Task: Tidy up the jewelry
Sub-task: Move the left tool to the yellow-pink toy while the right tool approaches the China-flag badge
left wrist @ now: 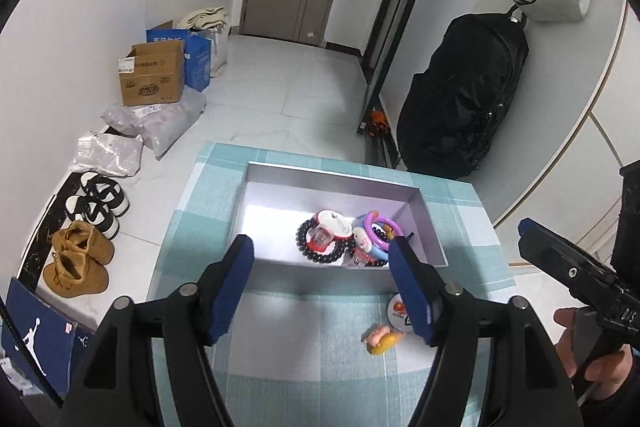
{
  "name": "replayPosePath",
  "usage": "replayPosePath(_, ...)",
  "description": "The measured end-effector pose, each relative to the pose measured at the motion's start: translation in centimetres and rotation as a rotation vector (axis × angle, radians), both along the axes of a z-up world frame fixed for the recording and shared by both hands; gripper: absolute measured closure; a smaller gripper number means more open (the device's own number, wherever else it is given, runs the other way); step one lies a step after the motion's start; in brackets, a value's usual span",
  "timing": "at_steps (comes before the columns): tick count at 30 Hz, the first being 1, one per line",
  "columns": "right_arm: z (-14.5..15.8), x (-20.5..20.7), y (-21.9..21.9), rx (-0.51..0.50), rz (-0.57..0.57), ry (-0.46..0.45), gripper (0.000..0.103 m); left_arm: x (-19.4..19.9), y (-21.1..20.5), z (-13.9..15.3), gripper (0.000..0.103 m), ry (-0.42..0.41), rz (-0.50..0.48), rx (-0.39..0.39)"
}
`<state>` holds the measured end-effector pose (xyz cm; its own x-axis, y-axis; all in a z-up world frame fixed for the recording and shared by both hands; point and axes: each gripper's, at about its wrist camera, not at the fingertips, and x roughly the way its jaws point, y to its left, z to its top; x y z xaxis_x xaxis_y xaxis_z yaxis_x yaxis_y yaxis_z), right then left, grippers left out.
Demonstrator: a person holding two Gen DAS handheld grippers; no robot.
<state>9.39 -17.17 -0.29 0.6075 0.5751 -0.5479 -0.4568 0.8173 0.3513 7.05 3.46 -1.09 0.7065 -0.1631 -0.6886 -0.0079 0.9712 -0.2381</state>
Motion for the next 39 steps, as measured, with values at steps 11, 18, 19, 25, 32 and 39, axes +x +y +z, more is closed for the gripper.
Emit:
replayPosePath(11,-2.7,-3.0,-1.1,-0.062,-0.054,0.043,0.004,-1.7,-1.8,-1.8,0.03,0.052,-0.029,0.009)
replayPosePath(18,-4.3,-3.5,-2.5,-0.049,-0.103,0.117,0.004,-2.0,-3.8,-3.5,0.03,0.103,-0.121,0.062)
replayPosePath(19,-4.6,-3.5,-2.6,-0.05,-0.108,0.132,0.004,-2.0,-4.1,-3.7,0.03,0.113,-0.129,0.073)
replayPosePath(25,-5.0,-3.6,-2.9,-0.044,-0.118,0.153,0.004,-2.1,-5.8,-4.9,0.03,0.145,-0.201,0.125)
replayPosePath(32,-5.1,-3.2,-3.2,-0.016,-0.142,0.182,0.004,-1.0,-5.5,-5.8,0.03,0.182,-0.208,0.084)
replayPosePath(39,-5.6,-3.0,-3.6,-0.031,-0.162,0.201,0.004,-0.1,-6.5,-6.9,0.044,0.194,-0.231,0.101)
